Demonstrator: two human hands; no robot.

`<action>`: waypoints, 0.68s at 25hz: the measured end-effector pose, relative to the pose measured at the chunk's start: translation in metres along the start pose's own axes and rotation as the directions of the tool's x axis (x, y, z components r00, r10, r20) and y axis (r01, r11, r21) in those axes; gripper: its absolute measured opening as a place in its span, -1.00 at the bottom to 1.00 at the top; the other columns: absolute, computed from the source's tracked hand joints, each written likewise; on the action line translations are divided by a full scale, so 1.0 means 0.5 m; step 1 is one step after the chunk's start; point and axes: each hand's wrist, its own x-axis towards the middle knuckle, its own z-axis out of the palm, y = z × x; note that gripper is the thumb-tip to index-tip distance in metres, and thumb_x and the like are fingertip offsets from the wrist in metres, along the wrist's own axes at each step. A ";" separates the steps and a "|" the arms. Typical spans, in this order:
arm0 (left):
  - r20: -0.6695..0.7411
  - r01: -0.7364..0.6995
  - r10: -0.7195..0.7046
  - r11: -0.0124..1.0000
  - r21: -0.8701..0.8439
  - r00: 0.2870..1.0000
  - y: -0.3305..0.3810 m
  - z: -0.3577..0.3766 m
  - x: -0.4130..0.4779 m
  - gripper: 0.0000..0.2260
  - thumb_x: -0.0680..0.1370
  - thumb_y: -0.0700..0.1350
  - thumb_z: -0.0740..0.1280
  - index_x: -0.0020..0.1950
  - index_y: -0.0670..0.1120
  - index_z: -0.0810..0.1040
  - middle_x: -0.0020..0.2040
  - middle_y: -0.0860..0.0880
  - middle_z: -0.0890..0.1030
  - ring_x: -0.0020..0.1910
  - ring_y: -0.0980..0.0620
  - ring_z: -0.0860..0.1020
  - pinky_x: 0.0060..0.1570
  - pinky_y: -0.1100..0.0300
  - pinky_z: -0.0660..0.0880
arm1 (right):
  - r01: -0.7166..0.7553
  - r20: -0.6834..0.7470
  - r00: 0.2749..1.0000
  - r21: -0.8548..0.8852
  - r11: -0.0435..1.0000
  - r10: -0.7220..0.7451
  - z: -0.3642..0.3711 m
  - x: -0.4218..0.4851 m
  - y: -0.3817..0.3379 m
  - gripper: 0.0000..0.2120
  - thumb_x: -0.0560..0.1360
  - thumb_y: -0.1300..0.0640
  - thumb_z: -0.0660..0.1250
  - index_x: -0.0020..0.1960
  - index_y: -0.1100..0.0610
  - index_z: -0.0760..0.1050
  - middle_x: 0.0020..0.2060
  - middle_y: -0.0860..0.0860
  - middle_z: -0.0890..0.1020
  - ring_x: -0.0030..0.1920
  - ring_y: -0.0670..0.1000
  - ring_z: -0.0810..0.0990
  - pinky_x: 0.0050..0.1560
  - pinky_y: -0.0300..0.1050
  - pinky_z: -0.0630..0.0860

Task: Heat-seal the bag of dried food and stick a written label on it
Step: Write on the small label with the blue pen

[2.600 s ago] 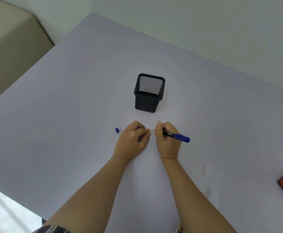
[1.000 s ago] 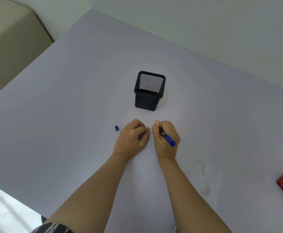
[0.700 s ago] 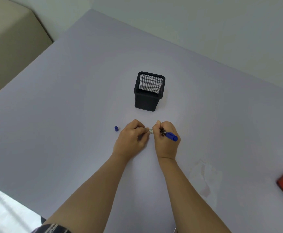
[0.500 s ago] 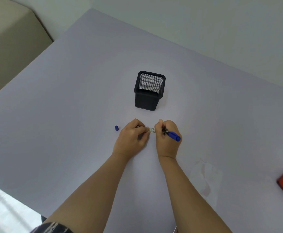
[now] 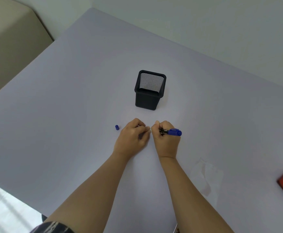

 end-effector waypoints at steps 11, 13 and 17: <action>0.001 0.002 -0.002 1.000 0.004 1.000 -0.004 0.004 0.000 -0.81 0.48 -0.11 0.32 -0.15 -0.19 0.68 -0.19 -0.09 0.57 -0.31 0.03 0.52 -0.26 0.33 0.41 | -0.039 -0.005 0.999 0.035 0.999 0.039 -0.004 -0.001 -0.003 -0.64 0.47 0.06 0.19 -0.41 0.26 0.31 -0.54 0.13 0.39 -0.50 0.12 0.34 -0.48 -0.01 0.37; 0.002 0.004 -0.004 1.000 0.008 1.000 -0.003 0.002 0.001 -0.84 0.47 -0.13 0.35 -0.14 -0.19 0.68 -0.19 -0.10 0.57 -0.30 0.02 0.53 -0.25 0.33 0.41 | -0.059 -0.015 0.998 0.038 0.998 0.060 -0.004 0.001 -0.001 -0.64 0.48 0.07 0.20 -0.41 0.25 0.31 -0.53 0.09 0.38 -0.50 0.09 0.34 -0.48 0.01 0.38; -0.005 0.010 -0.010 1.000 0.014 1.000 -0.003 0.003 0.000 -0.88 0.45 -0.17 0.38 -0.14 -0.19 0.68 -0.19 -0.10 0.58 -0.30 0.03 0.53 -0.25 0.35 0.40 | -0.062 -0.041 0.997 0.037 0.997 0.064 -0.005 0.002 -0.004 -0.67 0.47 0.14 0.24 -0.41 0.26 0.31 -0.53 0.07 0.37 -0.49 0.12 0.36 -0.47 0.02 0.39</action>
